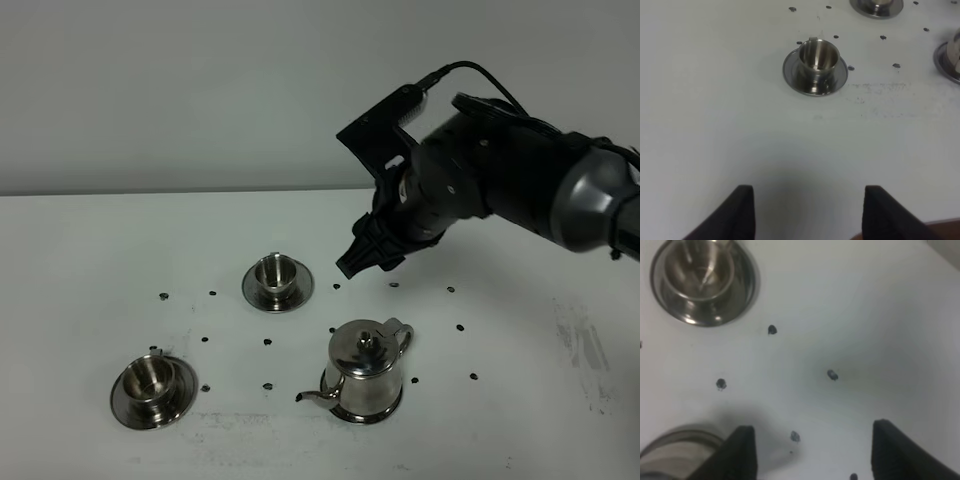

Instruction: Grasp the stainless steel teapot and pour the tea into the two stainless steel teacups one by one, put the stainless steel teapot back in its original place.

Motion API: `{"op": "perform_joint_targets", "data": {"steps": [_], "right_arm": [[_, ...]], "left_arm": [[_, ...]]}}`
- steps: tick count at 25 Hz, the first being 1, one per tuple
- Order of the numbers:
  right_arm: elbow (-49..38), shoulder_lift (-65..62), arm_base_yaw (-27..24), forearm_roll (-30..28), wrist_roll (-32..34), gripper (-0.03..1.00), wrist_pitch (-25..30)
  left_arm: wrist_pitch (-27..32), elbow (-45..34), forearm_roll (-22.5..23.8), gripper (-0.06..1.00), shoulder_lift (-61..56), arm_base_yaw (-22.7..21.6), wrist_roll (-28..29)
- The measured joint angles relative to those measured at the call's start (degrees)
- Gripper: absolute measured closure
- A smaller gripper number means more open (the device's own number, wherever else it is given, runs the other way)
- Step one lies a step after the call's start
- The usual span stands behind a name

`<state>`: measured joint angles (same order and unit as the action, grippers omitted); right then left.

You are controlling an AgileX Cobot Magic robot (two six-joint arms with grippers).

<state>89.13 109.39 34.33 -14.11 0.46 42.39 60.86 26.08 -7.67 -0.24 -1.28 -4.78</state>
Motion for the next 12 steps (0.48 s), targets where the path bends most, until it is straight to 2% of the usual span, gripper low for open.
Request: {"op": "perform_joint_targets", "data": {"steps": [2,5,12], "right_arm": [[-3.96,-1.13,-1.13,0.96,-0.11,0.47,-3.36],[-7.33,-0.74,-1.94,1.38,-0.46,0.47,-5.1],[-8.2,1.91,-1.16,2.13,-0.16,0.47,-10.23]], "left_arm": [[0.0,0.0,0.0,0.44,0.0,0.0,0.0],[0.0,0.0,0.0,0.44,0.0,0.0,0.0],[0.0,0.0,0.0,0.44,0.0,0.0,-0.06]]}}
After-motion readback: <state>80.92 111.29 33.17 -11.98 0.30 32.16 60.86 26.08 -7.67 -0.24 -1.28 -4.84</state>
